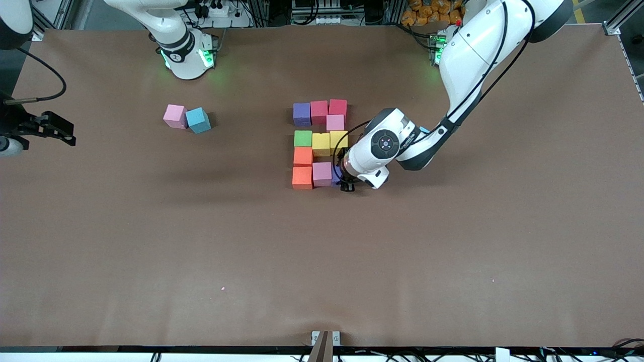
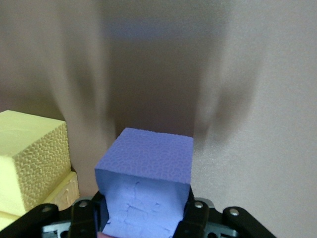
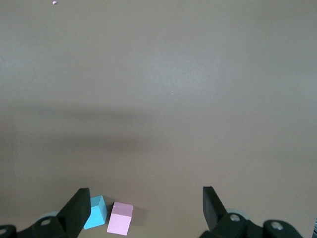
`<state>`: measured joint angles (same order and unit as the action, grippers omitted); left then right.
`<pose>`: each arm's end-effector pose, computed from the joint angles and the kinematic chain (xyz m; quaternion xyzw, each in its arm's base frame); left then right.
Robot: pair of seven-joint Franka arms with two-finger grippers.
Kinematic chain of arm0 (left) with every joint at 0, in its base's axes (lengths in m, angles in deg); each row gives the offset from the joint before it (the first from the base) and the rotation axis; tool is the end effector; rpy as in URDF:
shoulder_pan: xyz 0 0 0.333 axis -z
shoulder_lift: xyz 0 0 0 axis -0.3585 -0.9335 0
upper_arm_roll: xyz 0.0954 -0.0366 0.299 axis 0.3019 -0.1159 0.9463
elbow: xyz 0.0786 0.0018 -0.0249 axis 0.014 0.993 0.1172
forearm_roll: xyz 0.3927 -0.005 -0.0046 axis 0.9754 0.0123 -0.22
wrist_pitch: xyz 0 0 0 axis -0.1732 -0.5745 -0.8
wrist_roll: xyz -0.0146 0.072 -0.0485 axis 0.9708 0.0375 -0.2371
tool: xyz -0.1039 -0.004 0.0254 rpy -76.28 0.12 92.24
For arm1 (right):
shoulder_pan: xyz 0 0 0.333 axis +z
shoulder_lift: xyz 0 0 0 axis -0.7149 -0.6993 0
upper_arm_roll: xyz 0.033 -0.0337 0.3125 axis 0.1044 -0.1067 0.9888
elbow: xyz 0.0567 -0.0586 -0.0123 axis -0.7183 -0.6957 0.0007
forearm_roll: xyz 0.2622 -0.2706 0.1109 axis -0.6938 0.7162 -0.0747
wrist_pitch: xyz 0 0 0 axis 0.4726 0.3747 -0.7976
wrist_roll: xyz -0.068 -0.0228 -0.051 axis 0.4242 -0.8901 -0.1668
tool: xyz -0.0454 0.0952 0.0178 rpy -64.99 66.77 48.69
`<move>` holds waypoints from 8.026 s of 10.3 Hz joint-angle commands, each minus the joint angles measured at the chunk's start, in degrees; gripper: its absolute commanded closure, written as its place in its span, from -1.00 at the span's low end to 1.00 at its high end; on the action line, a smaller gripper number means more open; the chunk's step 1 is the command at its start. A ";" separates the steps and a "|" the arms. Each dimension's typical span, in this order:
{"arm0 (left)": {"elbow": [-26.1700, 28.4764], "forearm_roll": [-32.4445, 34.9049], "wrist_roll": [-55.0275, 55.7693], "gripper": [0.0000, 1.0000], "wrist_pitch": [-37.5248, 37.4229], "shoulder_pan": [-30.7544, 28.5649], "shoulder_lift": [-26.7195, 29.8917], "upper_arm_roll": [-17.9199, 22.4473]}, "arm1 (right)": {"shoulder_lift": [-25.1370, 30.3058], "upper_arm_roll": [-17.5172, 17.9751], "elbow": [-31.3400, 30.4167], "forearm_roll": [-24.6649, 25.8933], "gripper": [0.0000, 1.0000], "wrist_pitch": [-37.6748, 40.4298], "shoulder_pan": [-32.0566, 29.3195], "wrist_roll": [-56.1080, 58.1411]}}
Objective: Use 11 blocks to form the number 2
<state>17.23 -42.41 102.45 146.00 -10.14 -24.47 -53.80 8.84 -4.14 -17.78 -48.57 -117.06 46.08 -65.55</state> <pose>0.5037 -0.4328 0.1926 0.6526 0.7402 -0.1549 0.0464 0.5552 -0.0467 0.5925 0.9978 0.0528 -0.0112 0.0380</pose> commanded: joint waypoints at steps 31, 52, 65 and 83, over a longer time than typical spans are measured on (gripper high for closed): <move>-5.41 0.81 -11.82 -1.00 -12.03 -9.63 16.96 -1.73 | -1.92 0.38 5.61 -4.07 -1.00 -0.23 -1.94 -0.12; -20.63 0.81 -87.04 -1.00 -44.65 -26.69 28.29 -1.55 | -2.45 0.38 5.87 -3.98 -1.00 -1.02 -2.12 -0.03; -16.41 -2.44 -128.81 -1.00 -54.93 -12.63 42.00 25.25 | -4.74 0.90 5.78 -4.07 -1.00 -1.99 -0.28 -0.12; -15.88 -6.22 -128.46 -1.00 -59.07 -14.04 43.95 24.90 | -4.82 0.73 5.78 -3.98 -1.00 -2.69 -0.80 -0.03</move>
<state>-0.27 -47.24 -25.59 87.25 -23.89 17.62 -29.12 4.49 -3.39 -13.20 -51.98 -119.99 45.57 -65.61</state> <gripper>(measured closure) 0.000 0.000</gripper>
